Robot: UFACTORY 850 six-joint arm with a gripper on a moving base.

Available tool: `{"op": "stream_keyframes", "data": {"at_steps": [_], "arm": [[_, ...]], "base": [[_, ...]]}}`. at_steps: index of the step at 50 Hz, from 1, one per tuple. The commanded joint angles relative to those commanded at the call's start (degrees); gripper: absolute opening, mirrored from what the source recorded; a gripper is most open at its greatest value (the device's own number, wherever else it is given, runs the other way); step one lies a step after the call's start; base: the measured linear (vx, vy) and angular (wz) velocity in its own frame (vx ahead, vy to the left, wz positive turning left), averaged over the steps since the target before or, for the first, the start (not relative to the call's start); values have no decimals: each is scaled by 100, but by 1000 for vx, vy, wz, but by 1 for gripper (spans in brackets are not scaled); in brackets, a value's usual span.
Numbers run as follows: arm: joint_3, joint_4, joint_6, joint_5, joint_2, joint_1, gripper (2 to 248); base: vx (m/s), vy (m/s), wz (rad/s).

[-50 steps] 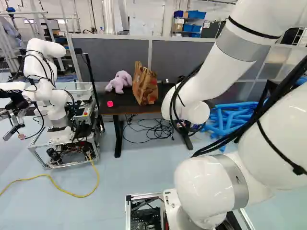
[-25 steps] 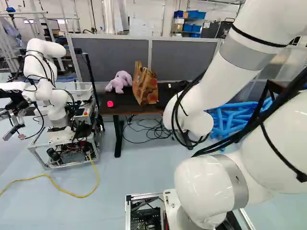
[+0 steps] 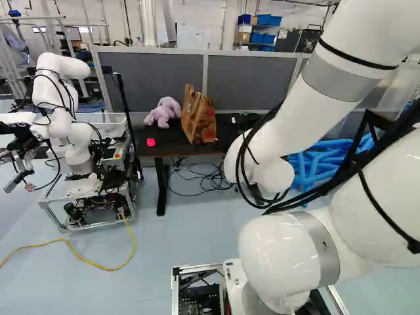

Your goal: Pick up the bag on the ground and place it on the table

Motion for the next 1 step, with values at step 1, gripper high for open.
{"op": "stream_keyframes", "data": {"at_steps": [1], "arm": [[0, 0, 0, 0, 0, 0, 247]], "base": [[0, 0, 0]]}}
